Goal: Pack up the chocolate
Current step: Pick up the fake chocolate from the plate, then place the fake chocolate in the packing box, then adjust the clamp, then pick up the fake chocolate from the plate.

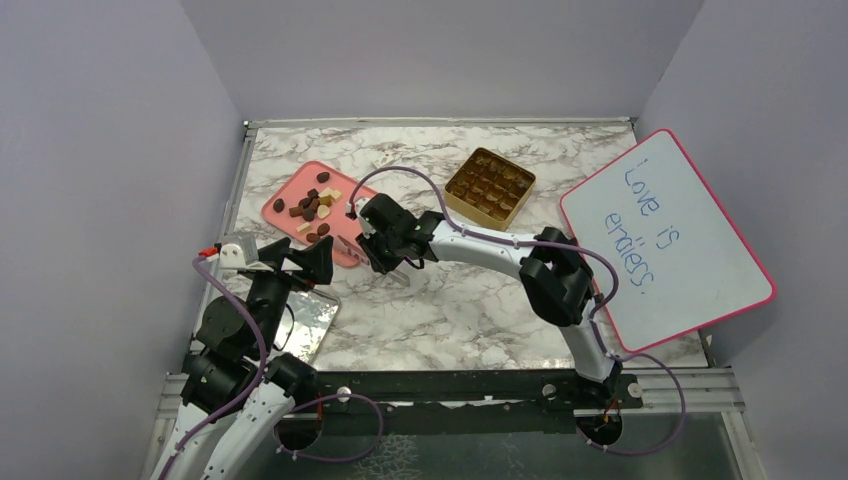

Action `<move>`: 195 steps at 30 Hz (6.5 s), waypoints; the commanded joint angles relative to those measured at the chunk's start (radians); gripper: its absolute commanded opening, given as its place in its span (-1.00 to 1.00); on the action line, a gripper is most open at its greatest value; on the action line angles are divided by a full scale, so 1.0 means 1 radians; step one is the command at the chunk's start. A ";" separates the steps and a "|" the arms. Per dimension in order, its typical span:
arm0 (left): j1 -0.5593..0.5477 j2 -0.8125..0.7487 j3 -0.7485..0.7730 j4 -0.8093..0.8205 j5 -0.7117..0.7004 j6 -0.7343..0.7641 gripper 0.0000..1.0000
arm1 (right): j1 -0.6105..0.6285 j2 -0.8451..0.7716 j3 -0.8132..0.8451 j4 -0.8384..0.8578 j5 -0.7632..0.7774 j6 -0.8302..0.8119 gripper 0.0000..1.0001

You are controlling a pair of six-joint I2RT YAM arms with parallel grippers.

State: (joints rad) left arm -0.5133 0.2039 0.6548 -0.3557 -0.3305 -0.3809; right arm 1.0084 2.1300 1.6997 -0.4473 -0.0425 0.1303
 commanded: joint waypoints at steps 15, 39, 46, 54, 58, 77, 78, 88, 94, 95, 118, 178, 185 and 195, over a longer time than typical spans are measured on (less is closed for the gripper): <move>0.002 0.023 -0.012 0.003 0.002 0.003 0.98 | -0.030 -0.181 -0.081 -0.003 0.178 -0.034 -0.63; 0.002 0.218 0.001 -0.008 0.161 0.026 0.98 | -0.503 -0.301 -0.100 -0.117 0.221 -0.055 -0.63; 0.002 0.274 -0.002 -0.016 0.200 0.045 0.98 | -0.588 -0.250 -0.079 -0.120 0.191 -0.056 -0.62; 0.002 0.261 -0.007 -0.017 0.197 0.050 0.98 | -0.624 -0.194 -0.050 -0.104 0.194 -0.068 -0.56; 0.002 0.253 -0.009 -0.017 0.190 0.049 0.98 | -0.631 -0.168 -0.039 -0.091 0.202 -0.076 -0.52; 0.002 0.267 -0.011 -0.020 0.173 0.042 0.98 | -0.632 -0.215 -0.042 -0.131 0.193 -0.082 -0.25; 0.002 0.270 -0.011 -0.020 0.169 0.041 0.98 | -0.632 -0.223 -0.048 -0.136 0.187 -0.079 -0.25; 0.002 0.316 -0.003 -0.034 0.161 0.002 0.98 | -0.632 -0.367 -0.181 -0.117 0.092 -0.059 -0.25; 0.002 0.390 0.023 -0.058 0.173 -0.059 0.98 | -0.622 -0.512 -0.312 -0.048 -0.048 -0.045 -0.25; 0.002 0.404 0.026 -0.061 0.186 -0.070 0.98 | -0.617 -0.538 -0.336 -0.037 -0.053 -0.044 -0.26; 0.014 0.740 0.218 0.100 0.469 -0.276 0.70 | -0.157 -0.797 -0.670 0.248 -0.038 0.022 -0.27; 0.096 0.145 0.030 -0.021 0.018 -0.023 0.98 | -0.039 -0.143 -0.133 0.381 0.006 -0.172 -0.23; 0.096 0.042 0.020 -0.010 -0.039 -0.026 0.98 | -0.039 -0.020 -0.018 0.352 0.004 -0.207 -0.22; 0.096 0.025 0.016 -0.009 -0.044 -0.020 0.98 | -0.038 0.074 0.070 0.308 -0.010 -0.226 -0.21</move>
State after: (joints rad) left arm -0.4210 0.2329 0.6777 -0.3847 -0.3527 -0.4194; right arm 0.9623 2.1681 1.7027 -0.1173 -0.0425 -0.0719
